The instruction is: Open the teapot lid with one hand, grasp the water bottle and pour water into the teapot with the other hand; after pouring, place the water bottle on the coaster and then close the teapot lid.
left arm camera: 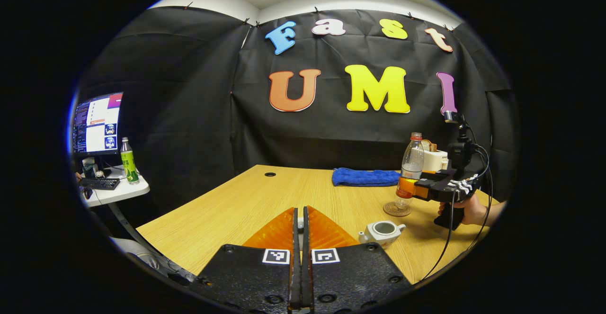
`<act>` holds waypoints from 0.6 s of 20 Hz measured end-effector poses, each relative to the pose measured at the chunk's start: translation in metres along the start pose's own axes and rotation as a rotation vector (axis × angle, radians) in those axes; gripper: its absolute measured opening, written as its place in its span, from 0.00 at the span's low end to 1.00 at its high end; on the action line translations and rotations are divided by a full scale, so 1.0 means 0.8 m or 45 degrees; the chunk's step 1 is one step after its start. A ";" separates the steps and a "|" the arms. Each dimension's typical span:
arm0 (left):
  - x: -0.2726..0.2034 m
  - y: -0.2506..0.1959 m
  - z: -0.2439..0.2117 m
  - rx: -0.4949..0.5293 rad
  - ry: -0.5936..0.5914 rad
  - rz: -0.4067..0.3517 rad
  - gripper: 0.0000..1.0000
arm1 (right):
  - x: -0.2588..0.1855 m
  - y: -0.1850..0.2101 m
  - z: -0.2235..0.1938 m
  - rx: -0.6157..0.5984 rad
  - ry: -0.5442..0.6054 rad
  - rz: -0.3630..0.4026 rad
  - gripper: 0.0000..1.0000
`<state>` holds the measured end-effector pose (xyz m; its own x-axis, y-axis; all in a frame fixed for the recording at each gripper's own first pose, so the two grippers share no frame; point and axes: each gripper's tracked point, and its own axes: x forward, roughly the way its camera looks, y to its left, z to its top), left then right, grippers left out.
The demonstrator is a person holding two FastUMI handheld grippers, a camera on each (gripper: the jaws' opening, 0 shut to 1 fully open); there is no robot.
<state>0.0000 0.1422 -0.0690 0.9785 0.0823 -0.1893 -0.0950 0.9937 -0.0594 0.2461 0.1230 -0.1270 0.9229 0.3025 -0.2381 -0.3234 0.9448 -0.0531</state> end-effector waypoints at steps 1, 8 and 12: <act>0.001 -0.001 -0.001 0.008 0.002 -0.002 0.03 | 0.005 0.000 -0.006 0.005 0.011 0.001 0.72; 0.002 -0.001 -0.004 0.010 0.008 -0.002 0.03 | 0.011 -0.005 -0.018 0.040 0.033 -0.003 0.74; 0.001 0.000 -0.002 0.005 0.004 -0.002 0.03 | 0.010 -0.005 -0.021 0.053 0.045 0.000 0.76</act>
<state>0.0004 0.1421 -0.0705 0.9780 0.0806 -0.1927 -0.0929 0.9941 -0.0560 0.2515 0.1195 -0.1446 0.9149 0.2984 -0.2720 -0.3134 0.9495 -0.0126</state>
